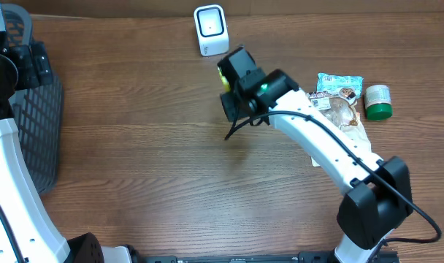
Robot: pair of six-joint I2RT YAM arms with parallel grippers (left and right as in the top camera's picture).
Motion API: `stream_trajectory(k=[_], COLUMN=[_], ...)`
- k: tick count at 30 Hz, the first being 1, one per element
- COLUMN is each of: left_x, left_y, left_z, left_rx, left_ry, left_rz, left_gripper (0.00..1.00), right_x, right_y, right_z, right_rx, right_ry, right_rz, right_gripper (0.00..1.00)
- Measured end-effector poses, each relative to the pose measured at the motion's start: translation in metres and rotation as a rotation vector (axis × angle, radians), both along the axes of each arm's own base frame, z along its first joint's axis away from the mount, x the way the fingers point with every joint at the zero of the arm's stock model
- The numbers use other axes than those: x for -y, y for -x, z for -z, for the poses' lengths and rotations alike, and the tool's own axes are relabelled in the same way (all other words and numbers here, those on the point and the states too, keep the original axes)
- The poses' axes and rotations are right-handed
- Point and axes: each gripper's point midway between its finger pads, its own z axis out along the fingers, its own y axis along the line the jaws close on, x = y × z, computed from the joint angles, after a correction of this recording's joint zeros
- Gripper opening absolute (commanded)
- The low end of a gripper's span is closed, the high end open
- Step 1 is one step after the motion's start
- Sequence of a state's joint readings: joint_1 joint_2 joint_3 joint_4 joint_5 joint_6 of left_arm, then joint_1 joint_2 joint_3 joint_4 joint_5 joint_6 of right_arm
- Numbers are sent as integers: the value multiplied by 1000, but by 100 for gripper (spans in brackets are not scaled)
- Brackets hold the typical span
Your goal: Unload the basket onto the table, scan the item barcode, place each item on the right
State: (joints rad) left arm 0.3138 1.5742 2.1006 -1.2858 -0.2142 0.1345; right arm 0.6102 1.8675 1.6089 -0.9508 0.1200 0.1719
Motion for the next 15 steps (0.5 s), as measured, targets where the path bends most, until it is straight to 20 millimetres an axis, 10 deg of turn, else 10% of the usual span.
stream_trajectory(k=[15], left_x=[0], left_y=[0], left_z=[0], left_rx=[0], left_ry=[0], left_rz=[0], left_gripper=[100], right_x=[12], right_y=[17], right_z=[69], right_rx=[-43], right_ry=[27], right_rz=[9], right_gripper=[37])
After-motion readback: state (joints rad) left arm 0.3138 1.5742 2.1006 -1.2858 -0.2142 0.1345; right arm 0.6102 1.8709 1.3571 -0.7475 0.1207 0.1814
